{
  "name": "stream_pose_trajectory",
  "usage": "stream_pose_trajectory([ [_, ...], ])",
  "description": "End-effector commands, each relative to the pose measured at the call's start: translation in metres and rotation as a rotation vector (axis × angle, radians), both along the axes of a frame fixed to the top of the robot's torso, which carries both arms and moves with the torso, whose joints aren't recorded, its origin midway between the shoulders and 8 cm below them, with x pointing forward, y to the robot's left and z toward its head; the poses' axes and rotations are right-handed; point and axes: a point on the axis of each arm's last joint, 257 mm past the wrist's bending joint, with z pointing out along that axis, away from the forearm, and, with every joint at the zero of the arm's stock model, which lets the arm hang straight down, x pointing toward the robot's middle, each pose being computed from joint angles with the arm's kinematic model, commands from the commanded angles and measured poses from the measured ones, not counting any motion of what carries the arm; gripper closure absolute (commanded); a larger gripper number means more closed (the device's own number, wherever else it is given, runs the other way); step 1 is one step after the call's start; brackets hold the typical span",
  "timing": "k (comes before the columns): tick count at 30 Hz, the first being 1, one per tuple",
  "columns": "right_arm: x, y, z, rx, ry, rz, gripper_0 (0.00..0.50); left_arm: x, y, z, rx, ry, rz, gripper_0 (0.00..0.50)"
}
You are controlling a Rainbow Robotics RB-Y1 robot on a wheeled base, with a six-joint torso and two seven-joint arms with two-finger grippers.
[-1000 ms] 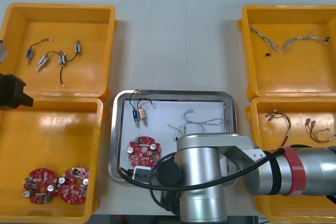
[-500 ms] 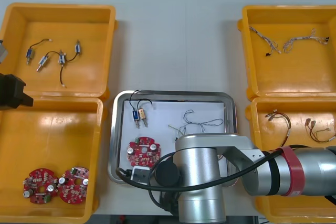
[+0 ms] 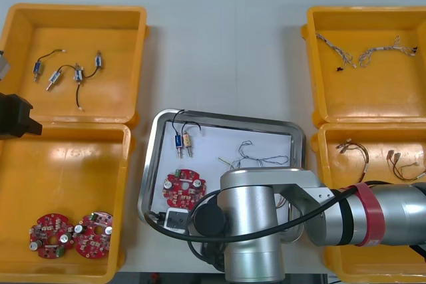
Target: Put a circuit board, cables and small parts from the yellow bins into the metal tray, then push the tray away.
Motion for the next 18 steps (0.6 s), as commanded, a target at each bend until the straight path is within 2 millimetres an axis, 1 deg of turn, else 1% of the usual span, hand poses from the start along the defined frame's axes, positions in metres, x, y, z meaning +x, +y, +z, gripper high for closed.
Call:
stream_pose_trajectory([
  [1, 0.002, 0.009, 0.017, -0.001, -0.041, 0.084, 0.391, -0.005, 0.019, 0.012, 0.104, -0.024, -0.076, 0.0],
  [6, 0.006, 0.002, 0.019, -0.019, -0.044, 0.097, 0.391, -0.005, 0.019, 0.012, 0.104, -0.024, -0.076, 0.0],
  [18, 0.028, -0.01, 0.029, -0.065, -0.101, 0.145, 0.391, -0.005, 0.019, 0.012, 0.104, -0.024, -0.076, 0.0],
])
